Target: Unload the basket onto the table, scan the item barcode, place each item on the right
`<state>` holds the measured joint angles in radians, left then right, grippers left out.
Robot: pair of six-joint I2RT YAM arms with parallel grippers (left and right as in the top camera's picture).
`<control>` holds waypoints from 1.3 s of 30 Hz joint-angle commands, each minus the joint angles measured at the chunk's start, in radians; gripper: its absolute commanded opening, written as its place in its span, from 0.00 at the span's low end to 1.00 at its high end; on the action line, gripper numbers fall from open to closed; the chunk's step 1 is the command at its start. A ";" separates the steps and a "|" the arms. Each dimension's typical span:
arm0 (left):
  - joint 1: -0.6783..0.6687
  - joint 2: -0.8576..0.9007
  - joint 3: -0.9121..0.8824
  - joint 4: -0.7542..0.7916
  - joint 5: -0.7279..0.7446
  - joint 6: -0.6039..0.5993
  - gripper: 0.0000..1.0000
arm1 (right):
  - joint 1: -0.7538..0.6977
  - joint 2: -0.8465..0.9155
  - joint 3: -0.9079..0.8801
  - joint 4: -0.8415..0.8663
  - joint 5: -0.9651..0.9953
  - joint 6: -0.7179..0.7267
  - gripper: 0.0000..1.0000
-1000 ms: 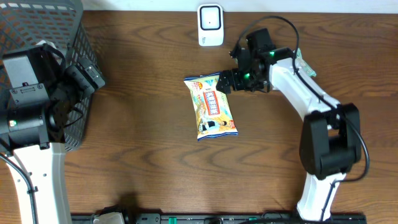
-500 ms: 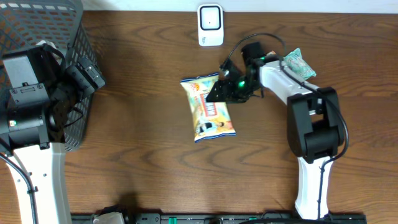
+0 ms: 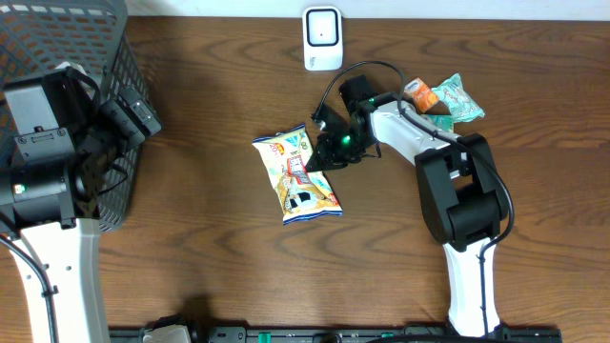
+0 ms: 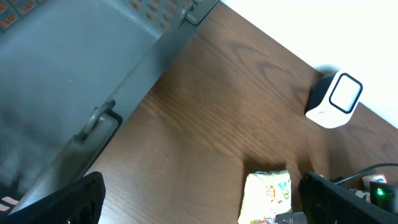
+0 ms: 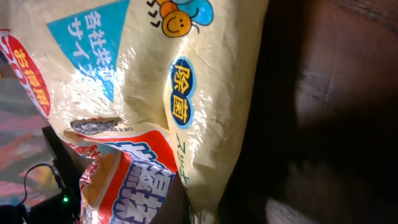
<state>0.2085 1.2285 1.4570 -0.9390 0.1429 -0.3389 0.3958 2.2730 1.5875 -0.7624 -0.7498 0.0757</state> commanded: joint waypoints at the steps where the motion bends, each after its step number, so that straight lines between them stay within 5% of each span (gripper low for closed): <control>1: 0.005 0.000 0.001 -0.003 -0.010 0.013 0.98 | -0.037 -0.101 0.005 0.011 0.142 0.042 0.01; 10: 0.005 0.000 0.001 -0.003 -0.010 0.013 0.98 | -0.018 -0.404 0.005 -0.060 0.674 0.070 0.01; 22: 0.005 0.000 0.001 -0.003 -0.010 0.013 0.97 | 0.110 -0.393 -0.063 -0.106 1.580 0.111 0.01; 35: 0.005 0.000 0.001 -0.003 -0.010 0.013 0.98 | 0.225 -0.325 -0.128 -0.042 1.438 0.074 0.01; 39: 0.005 0.000 0.001 -0.003 -0.010 0.013 0.98 | 0.300 -0.325 -0.127 -0.041 1.294 0.065 0.22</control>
<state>0.2085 1.2285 1.4570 -0.9390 0.1429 -0.3389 0.6399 1.9423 1.4590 -0.8055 0.6735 0.1478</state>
